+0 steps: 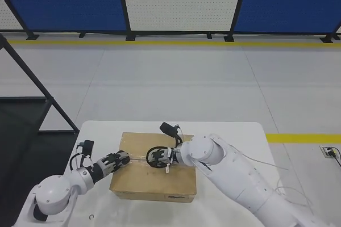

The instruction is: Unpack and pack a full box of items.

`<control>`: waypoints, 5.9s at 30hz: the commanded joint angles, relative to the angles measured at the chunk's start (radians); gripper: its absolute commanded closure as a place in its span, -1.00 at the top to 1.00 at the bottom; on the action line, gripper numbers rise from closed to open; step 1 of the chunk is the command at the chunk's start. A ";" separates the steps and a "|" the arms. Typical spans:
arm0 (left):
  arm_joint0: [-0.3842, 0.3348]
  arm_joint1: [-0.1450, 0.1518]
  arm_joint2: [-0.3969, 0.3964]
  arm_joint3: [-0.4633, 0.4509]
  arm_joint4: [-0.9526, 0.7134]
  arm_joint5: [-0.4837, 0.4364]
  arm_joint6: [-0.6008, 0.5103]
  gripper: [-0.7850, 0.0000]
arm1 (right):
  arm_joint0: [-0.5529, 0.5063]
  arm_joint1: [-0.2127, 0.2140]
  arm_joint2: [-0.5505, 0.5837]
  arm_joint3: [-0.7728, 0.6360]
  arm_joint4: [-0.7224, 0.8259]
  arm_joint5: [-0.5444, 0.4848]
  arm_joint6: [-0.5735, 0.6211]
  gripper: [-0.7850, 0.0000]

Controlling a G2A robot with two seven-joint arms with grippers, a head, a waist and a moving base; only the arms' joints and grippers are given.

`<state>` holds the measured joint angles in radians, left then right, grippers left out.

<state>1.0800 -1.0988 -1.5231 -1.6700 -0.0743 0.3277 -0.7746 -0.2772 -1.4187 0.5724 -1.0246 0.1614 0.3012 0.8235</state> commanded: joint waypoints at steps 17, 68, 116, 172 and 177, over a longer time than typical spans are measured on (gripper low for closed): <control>-0.013 0.010 0.015 0.009 -0.017 0.004 0.001 -1.00 | -0.138 0.082 0.173 -0.170 -0.107 0.076 0.030 -1.00; -0.047 0.026 0.077 0.011 -0.054 0.019 0.052 -1.00 | -0.520 0.232 0.576 -0.476 -0.196 0.152 0.006 -1.00; 0.299 0.028 -0.369 -0.192 -0.356 -0.151 0.444 1.00 | 0.009 -0.067 0.004 0.005 0.112 -0.067 -0.073 -1.00; 0.307 0.017 -0.404 -0.176 -0.417 -0.169 0.572 1.00 | 0.164 -0.358 -0.030 0.579 0.156 -0.149 0.027 -1.00; 0.307 0.017 -0.404 -0.176 -0.417 -0.169 0.572 1.00 | 0.139 -0.325 -0.001 0.526 0.115 -0.107 0.010 -1.00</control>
<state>1.3868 -1.0820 -1.9268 -1.8465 -0.4915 0.1585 -0.2021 -0.1332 -1.7499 0.5654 -0.4881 0.2826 0.1877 0.8342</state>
